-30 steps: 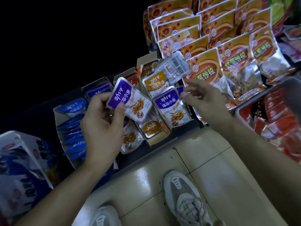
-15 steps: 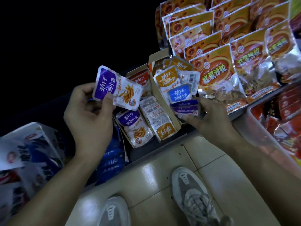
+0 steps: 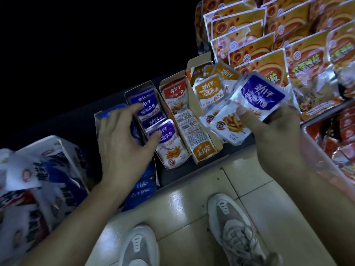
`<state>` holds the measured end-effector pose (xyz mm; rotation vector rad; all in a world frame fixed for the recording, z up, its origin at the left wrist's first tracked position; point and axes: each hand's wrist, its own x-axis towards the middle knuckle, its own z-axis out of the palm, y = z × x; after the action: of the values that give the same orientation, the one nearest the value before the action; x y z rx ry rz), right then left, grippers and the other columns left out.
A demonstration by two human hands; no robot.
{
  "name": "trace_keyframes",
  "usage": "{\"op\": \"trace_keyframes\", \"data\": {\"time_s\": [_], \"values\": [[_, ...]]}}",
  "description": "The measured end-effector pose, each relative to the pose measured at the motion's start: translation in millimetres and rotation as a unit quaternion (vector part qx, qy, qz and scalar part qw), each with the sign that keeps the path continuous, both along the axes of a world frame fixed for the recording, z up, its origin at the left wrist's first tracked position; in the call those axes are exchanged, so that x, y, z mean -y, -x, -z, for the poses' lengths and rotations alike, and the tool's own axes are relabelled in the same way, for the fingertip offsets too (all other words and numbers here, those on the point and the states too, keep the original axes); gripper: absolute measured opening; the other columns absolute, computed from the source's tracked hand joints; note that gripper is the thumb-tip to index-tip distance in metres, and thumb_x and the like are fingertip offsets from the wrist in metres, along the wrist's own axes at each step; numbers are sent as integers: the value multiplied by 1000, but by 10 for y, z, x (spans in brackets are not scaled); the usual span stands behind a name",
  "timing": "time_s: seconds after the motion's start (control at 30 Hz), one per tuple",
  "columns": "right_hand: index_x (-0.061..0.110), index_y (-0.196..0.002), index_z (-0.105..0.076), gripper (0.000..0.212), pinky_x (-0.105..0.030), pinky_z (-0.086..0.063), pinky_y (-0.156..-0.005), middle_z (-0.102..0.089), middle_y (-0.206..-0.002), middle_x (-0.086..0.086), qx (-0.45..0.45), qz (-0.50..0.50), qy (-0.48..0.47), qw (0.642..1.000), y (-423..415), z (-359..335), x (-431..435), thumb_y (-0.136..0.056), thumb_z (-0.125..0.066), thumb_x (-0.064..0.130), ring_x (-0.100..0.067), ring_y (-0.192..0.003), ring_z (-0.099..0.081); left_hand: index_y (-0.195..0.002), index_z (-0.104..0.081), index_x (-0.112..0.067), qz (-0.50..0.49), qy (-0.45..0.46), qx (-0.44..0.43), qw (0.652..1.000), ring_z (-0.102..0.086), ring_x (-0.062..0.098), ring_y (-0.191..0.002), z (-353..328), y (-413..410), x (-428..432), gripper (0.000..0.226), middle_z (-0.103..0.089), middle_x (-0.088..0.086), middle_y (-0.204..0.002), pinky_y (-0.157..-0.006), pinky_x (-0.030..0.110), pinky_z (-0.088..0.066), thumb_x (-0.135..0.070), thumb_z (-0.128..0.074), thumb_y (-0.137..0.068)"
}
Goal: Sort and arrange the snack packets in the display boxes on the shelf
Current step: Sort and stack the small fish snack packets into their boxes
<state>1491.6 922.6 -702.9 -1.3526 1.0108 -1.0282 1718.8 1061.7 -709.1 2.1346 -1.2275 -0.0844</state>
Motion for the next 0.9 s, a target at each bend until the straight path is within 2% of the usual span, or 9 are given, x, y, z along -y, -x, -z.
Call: {"op": "trace_keyframes", "data": {"time_s": [0.07, 0.17, 0.3, 0.4, 0.5, 0.63, 0.73, 0.83, 0.9], "values": [[-5, -112, -63, 24, -32, -59, -78, -76, -101, -4, 33, -21, -29, 999, -24, -21, -14, -91, -68, 6, -24, -96, -73, -134, -58, -25, 18, 23, -7, 1000, -44, 9, -113, -39, 49, 7, 51, -57, -15, -116, -96, 34, -42, -38, -71, -86], [0, -119, -62, 31, -46, -58, -83, -73, -112, -14, 88, -96, -142, 981, -111, 4, -79, -88, -64, -1, -33, -102, -71, -137, -57, -29, 84, 24, -114, 990, -54, 4, -118, -120, 132, 39, 49, -61, -27, -119, -97, 25, -44, -40, -66, -89], [3, -128, -58, 48, -49, -55, -92, -67, -123, -19, 113, -234, -245, 934, -211, 112, -204, -82, -67, -2, -36, -112, -66, -139, -57, -26, 170, -14, -237, 956, -66, -1, -106, -169, 191, 111, 45, -70, -15, -117, -84, 15, -53, -24, -69, -96], [4, -125, -59, 48, -46, -57, -91, -68, -121, -19, 118, -234, -291, 920, -266, 199, -278, -78, -70, -2, -35, -111, -67, -119, -70, -26, 140, -2, -226, 964, -70, -3, -94, -136, 150, 109, 29, -74, -19, -104, -80, 28, -60, -15, -72, -93], [5, -121, -62, 45, -46, -58, -88, -70, -118, -17, 121, -190, -312, 923, -275, 252, -308, -76, -66, 3, -35, -108, -68, -97, -67, -38, 84, 44, -245, 965, -71, -3, -83, -110, 103, 49, 27, -74, -24, -89, -68, 18, -57, -12, -72, -93], [8, -126, -60, 48, -52, -57, -90, -69, -122, -15, 146, -145, -345, 916, -256, 304, -332, -78, -64, 5, -34, -109, -68, -99, -65, -26, -25, 112, -231, 966, -72, -2, -77, -86, 61, -24, 14, -73, -16, -86, -61, 15, -54, -16, -74, -92], [13, -118, -65, 42, -53, -56, -90, -71, -118, -12, 148, -123, -338, 921, -253, 315, -352, -77, -64, 5, -33, -107, -69, -93, -62, -27, -66, 156, -209, 963, -72, -2, -80, -91, 64, -54, 15, -72, -17, -84, -64, 15, -53, -19, -74, -92], [15, -117, -64, 42, -52, -57, -90, -71, -118, -12, 155, -102, -325, 927, -257, 305, -369, -76, -63, 4, -32, -107, -69, -88, -59, -27, -79, 149, -181, 969, -69, -4, -82, -86, 22, -58, 16, -67, -26, -81, -70, 16, -54, -26, -75, -90], [14, -120, -62, 43, -48, -58, -88, -71, -119, -11, 157, -89, -304, 935, -272, 289, -376, -78, -63, 3, -30, -108, -69, -88, -58, -39, -65, 111, -140, 982, -68, 0, -89, -67, -4, -48, 17, -66, -32, -87, -84, 33, -57, -43, -74, -86]]}}
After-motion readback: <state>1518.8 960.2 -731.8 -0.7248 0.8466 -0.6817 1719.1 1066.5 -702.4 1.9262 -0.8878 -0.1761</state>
